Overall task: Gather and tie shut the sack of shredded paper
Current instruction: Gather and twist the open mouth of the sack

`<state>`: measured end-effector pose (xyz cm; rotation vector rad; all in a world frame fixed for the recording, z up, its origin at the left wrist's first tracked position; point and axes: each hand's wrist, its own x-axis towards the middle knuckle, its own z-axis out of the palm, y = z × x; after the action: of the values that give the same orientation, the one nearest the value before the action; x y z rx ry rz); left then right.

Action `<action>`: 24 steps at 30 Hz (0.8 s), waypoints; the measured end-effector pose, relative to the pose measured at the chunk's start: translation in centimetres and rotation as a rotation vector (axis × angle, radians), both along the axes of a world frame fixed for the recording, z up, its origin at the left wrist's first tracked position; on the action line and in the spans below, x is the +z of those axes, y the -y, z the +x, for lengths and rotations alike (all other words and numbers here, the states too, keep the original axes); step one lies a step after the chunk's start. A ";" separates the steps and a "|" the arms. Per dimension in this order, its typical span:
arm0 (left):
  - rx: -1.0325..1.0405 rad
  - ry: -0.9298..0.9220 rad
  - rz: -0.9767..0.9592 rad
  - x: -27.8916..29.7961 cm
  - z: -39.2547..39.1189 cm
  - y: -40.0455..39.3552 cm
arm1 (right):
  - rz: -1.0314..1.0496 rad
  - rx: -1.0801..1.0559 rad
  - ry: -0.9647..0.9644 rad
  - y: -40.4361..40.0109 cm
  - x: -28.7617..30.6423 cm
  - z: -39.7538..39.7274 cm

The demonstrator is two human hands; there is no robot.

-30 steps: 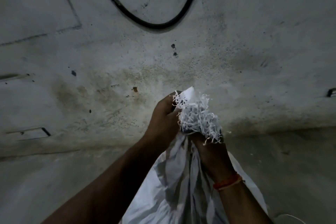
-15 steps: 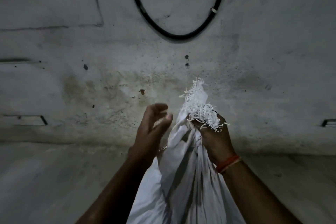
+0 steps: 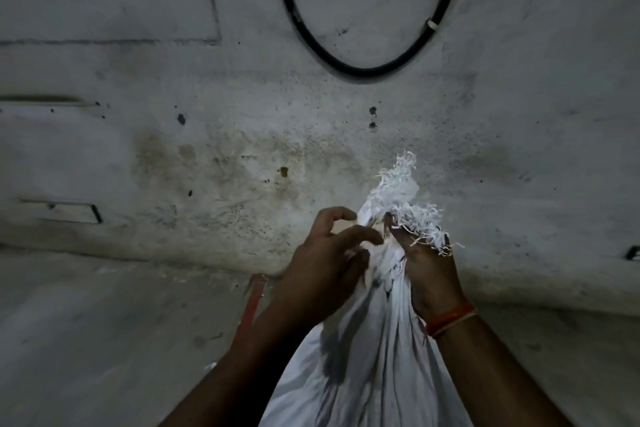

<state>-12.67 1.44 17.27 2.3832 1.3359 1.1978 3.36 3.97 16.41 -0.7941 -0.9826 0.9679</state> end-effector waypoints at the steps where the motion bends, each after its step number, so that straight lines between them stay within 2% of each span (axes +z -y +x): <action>1: 0.019 -0.029 -0.039 -0.1 0.1 -0.5 | -0.053 0.055 -0.060 0.1 0.0 0.0; 4: 0.058 -0.010 -0.123 -0.1 0.7 -1.6 | -0.260 0.172 -0.243 0.4 0.0 0.6; 7: 0.139 -0.097 -0.224 -0.3 0.9 -3.1 | -0.297 0.206 -0.268 0.5 -0.3 1.3; 9: 0.125 -0.191 -0.149 -1.0 0.9 -3.8 | -0.299 0.233 -0.263 0.7 -0.4 1.7; 12: 0.197 -0.132 0.022 -1.1 0.1 -4.9 | -0.267 0.214 -0.250 0.9 0.2 2.5; 15: 0.167 0.169 0.025 1.0 -0.5 -5.5 | -0.181 0.150 -0.219 1.2 1.2 3.3; 18: -0.064 0.731 -0.288 3.7 0.2 -4.7 | -0.099 0.047 -0.236 1.0 2.7 3.4; 19: -0.129 0.850 -0.368 4.1 0.7 -4.5 | -0.079 0.017 -0.237 1.0 3.3 3.0; 22: -0.267 1.041 -0.495 4.6 2.9 -3.4 | 0.010 -0.091 -0.091 0.7 3.8 1.7; 24: -0.305 1.101 -0.620 4.7 4.1 -2.8 | 0.073 -0.134 0.009 0.4 3.9 0.7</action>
<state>-8.57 4.26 21.96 1.0975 0.7425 1.3723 4.02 3.56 20.33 -0.7933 -0.9550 0.8094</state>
